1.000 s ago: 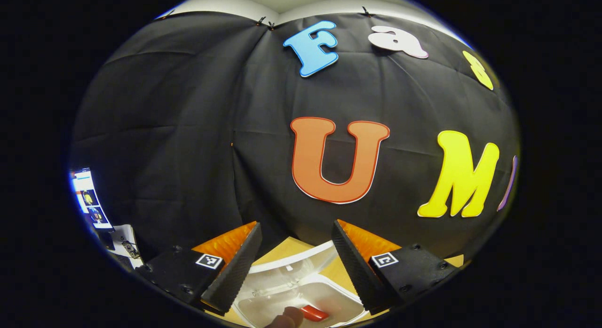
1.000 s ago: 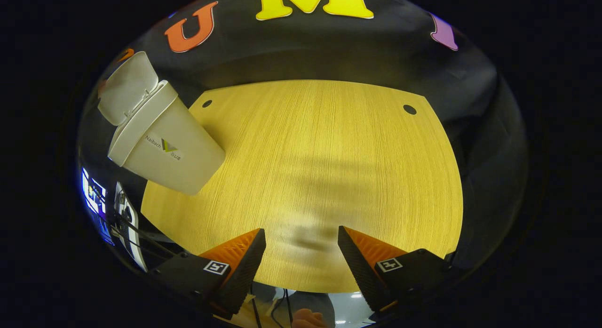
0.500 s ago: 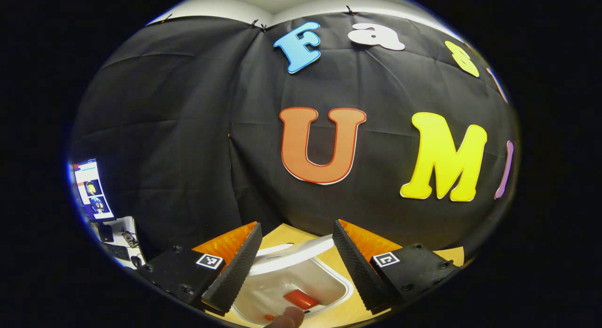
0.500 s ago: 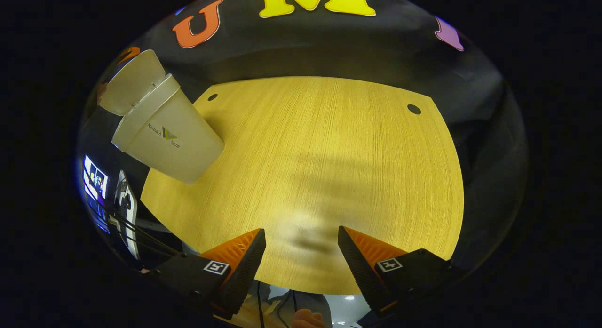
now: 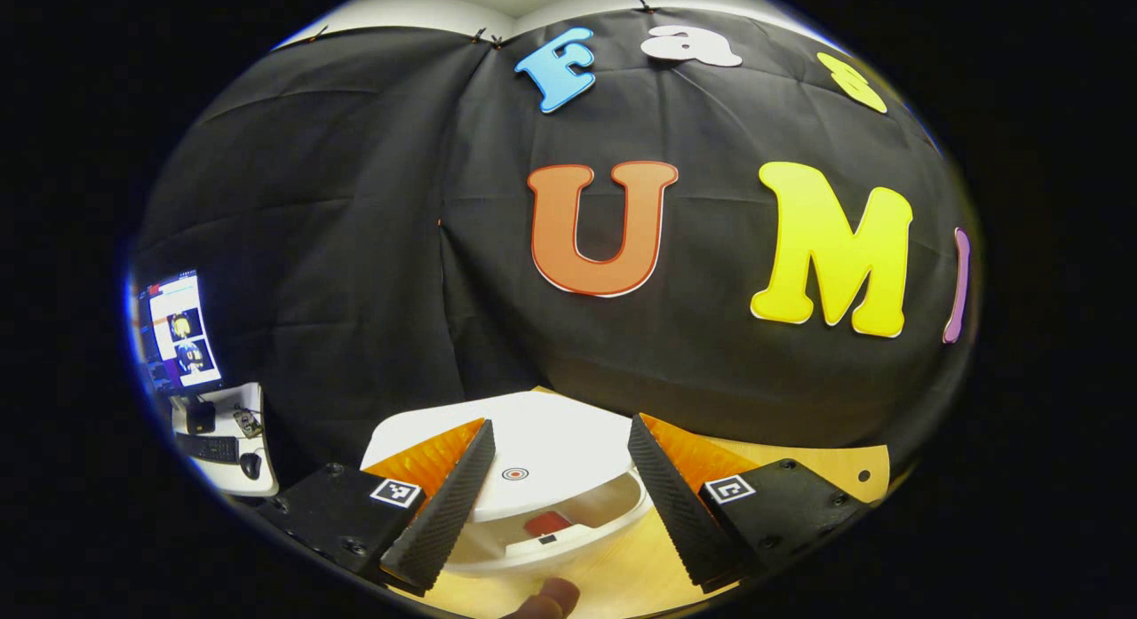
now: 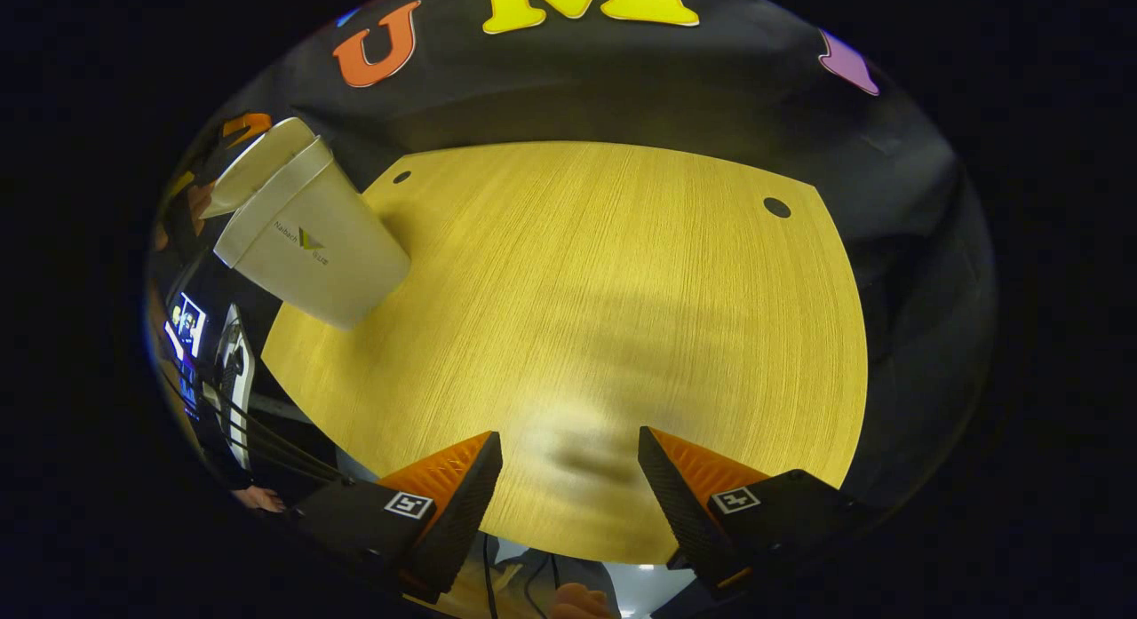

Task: Press the lid of the desktop garbage bin to open it, pick up the crumpled paper on the desktop and throw it into the bin, then pick up the pop can on the desktop and drop it into the bin, and finally close the garbage bin lid.

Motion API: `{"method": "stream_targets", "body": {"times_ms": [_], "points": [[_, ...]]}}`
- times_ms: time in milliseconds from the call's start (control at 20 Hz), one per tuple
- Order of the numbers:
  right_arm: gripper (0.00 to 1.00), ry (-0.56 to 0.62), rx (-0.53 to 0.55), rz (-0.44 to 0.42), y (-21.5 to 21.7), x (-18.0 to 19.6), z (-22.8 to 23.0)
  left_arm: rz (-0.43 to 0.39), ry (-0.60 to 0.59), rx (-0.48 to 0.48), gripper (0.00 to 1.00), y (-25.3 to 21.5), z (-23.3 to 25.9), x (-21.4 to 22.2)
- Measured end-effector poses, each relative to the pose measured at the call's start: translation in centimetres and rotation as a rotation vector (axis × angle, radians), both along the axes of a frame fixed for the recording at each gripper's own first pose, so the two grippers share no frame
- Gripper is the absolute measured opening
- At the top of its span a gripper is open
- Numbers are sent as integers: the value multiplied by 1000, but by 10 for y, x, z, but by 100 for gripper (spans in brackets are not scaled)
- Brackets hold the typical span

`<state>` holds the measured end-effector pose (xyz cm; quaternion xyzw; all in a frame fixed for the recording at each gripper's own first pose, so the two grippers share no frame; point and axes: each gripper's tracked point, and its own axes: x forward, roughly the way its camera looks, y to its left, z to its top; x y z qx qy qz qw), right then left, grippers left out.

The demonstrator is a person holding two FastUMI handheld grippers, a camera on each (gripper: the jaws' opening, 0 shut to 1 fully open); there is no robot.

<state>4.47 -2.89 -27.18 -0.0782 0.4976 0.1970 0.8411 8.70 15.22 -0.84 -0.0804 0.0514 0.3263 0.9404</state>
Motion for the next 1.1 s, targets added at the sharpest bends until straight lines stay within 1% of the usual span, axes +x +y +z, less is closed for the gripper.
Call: {"method": "stream_targets", "body": {"times_ms": [150, 300, 450, 550, 600, 650, 800, 900, 950, 1100], "points": [[97, 11, 14, 25, 5, 3, -2, 22, 20, -31, 100, 1, -19, -2], [97, 11, 16, 53, 9, 6, -6, 25, 54, -29, 99, 1, -32, -3], [97, 31, 46, 68, 17, 3, -14, 28, 92, -26, 99, -1, -48, -6], [97, 48, 62, 73, 19, 0, -22, 30, 84, 10, 99, -2, -47, -5], [94, 58, 75, 80, 21, -3, -24, 36, 86, 3, 99, -3, -50, -7], [97, 60, 86, 87, 23, -4, -28, 41, 77, 1, 99, -3, -50, -8], [97, 43, 127, 107, 31, -3, -30, 59, 27, 6, 99, -4, -49, -7], [97, 44, 155, 108, 35, -2, -35, 75, 65, 36, 99, -5, -56, -5], [97, 49, 164, 104, 36, -2, -37, 89, 55, 64, 99, -4, -54, -7], [97, 66, 179, 86, 33, -2, -44, 127, 7, 100, 100, -4, -50, -8]]}}
